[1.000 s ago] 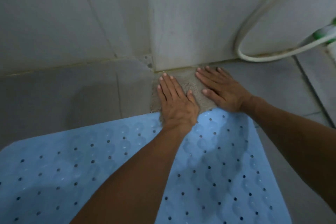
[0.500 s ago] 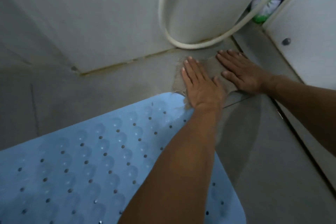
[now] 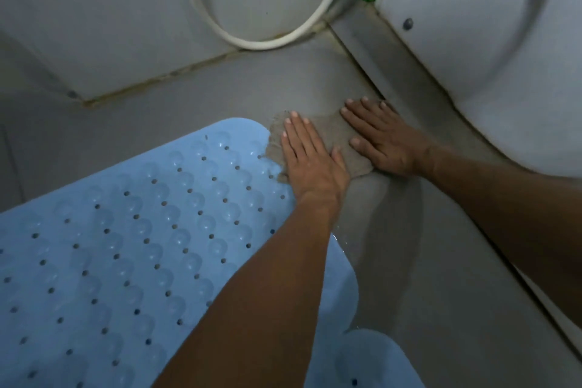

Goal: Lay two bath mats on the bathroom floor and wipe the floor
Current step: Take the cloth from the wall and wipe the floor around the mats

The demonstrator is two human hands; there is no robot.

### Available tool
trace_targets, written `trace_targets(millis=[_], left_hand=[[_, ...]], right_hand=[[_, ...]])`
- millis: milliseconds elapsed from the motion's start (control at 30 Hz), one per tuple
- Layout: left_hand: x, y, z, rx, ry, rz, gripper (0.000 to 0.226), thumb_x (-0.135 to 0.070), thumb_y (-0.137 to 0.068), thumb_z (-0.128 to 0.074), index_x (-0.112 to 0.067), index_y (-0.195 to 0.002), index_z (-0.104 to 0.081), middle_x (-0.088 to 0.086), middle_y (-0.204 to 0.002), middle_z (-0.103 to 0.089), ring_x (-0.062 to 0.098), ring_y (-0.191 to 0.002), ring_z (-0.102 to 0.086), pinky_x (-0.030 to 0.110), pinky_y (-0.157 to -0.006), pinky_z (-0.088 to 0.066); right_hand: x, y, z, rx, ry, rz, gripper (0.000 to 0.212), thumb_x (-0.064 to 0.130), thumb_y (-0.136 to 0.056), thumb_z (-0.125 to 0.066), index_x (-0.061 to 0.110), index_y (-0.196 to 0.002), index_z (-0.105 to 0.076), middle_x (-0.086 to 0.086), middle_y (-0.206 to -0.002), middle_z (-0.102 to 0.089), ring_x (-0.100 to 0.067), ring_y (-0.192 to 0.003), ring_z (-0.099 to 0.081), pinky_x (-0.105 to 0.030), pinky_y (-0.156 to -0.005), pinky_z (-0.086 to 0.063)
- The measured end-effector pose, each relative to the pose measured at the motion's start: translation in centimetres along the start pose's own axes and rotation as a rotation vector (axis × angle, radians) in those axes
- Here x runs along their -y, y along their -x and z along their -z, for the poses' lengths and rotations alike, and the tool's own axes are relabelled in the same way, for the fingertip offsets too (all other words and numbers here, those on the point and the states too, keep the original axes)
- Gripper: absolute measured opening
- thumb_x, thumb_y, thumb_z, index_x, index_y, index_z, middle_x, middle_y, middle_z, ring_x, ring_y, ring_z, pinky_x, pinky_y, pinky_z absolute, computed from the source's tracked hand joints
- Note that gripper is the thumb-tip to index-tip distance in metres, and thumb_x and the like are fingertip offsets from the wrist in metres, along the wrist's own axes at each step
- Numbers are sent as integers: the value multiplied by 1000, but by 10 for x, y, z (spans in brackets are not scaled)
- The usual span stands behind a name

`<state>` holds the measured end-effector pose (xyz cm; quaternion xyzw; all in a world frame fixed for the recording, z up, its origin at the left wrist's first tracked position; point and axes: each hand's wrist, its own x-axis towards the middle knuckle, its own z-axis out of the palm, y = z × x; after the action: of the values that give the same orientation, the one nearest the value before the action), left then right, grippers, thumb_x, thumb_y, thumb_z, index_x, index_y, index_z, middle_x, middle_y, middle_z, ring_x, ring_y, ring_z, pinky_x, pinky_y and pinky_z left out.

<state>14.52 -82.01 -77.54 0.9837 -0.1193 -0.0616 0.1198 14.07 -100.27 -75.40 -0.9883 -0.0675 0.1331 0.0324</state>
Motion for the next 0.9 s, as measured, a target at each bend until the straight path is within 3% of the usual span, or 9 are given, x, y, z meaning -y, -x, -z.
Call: trace_targets(millis=[167,367,467,633,800,900], left_hand=[[-26,87,-13,30,46,-50,72,-41,-100,-17,6,-151,1,27,-159,8,37,-149,7,47,-122,-1],[-50,192,-24,51,127,-75,71,-43,-100,-25,6,-151,-11,26,-159,-3,36,-149,-4,46,-120,-5],[-57,238,-28,86,99,-118,71,-43,-100,-28,6,-150,-17,27,-159,-10,38,-149,-10,47,-120,-10],[-55,242,-31,129,-5,-155,74,-46,-99,-13,7,-150,-10,28,-159,-4,39,-149,-3,48,-119,-2],[-56,238,-35,99,-17,-154,74,-44,-97,-19,9,-149,-13,29,-158,-8,40,-148,-8,47,-119,1],[-56,235,-37,172,-49,-158,75,-47,-97,-8,5,-150,6,25,-159,12,37,-148,11,45,-121,10]], right_hand=[[2,92,-29,-22,18,-29,63,58,-101,-14,34,-158,0,11,-166,6,-14,-154,8,-39,-124,2],[17,204,-59,-26,-7,-66,63,57,-103,-18,35,-157,6,13,-166,10,-11,-152,14,-41,-124,1],[24,246,-67,9,-11,-46,64,56,-103,-18,35,-157,7,13,-165,13,-11,-151,18,-37,-123,9],[22,252,-68,4,-70,-28,64,58,-103,-18,36,-157,9,15,-164,14,-9,-150,21,-37,-123,12],[20,251,-71,-13,-75,-17,64,58,-103,-19,36,-158,4,15,-166,10,-10,-152,16,-40,-124,8],[20,252,-74,-41,-85,-19,62,58,-103,-19,37,-158,2,14,-166,8,-9,-152,15,-38,-123,10]])
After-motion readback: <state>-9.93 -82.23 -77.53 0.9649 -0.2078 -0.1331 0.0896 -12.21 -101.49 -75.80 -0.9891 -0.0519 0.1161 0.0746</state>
